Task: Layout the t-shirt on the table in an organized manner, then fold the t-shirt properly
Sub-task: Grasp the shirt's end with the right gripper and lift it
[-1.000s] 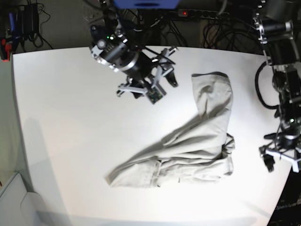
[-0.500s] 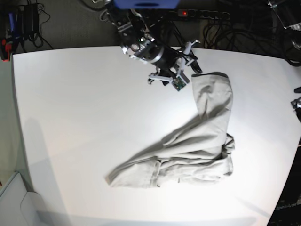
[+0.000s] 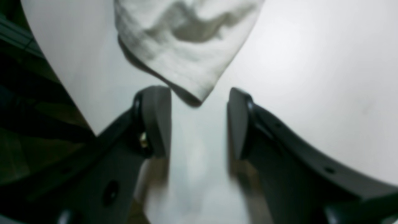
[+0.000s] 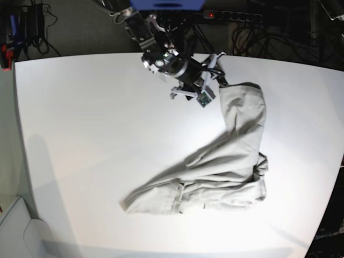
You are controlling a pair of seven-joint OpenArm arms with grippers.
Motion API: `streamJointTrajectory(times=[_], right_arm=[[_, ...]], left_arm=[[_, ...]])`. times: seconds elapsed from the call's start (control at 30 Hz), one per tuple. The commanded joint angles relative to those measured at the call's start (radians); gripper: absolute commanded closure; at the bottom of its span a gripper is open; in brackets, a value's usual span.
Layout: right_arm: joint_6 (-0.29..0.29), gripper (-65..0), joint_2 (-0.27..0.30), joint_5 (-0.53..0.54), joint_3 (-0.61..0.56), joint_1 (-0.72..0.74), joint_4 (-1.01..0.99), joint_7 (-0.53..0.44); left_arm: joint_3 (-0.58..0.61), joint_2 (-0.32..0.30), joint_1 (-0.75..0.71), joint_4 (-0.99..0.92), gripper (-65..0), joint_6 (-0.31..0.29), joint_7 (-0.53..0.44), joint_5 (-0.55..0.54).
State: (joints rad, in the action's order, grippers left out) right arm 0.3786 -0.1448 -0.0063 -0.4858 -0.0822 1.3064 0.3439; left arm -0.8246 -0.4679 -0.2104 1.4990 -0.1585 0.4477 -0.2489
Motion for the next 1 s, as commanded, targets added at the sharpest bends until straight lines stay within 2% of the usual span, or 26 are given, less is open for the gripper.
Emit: streamJointTrajectory(times=[0.0,0.2,0.33,0.43,0.63,0.97], right_arm=[[0.006,-30.7,-0.012,0.013,-0.003,0.029,0.003,-0.018],[0.006,-30.7,-0.012,0.013,-0.003,0.051,-0.070,-0.024],[0.006,-30.8,-0.012,0.013,-0.004,0.066,-0.141,-0.122],[0.006,-30.7,-0.012,0.013,-0.011,0.065,-0.182,-0.148],[0.006,-30.6,-0.012,0.013,-0.139,0.066,-0.232,-0.153],[0.004,-30.5,-0.012,0.013,-0.173,0.071,-0.233,-0.153]], left_arm=[[-0.005,-0.027,0.013,0.028,-62.3,-0.002,-0.031,-0.003],[-0.006,-0.022,0.012,0.042,-62.3,-0.002,-0.031,-0.003],[-0.006,-0.022,0.012,0.044,-62.3,-0.002,-0.031,-0.002],[-0.006,-0.021,-0.007,0.045,-62.3,-0.002,-0.031,-0.002],[-0.006,-0.021,-0.016,0.044,-62.3,-0.002,-0.031,-0.002],[-0.006,-0.019,-0.017,0.045,-62.3,-0.002,-0.031,-0.002]])
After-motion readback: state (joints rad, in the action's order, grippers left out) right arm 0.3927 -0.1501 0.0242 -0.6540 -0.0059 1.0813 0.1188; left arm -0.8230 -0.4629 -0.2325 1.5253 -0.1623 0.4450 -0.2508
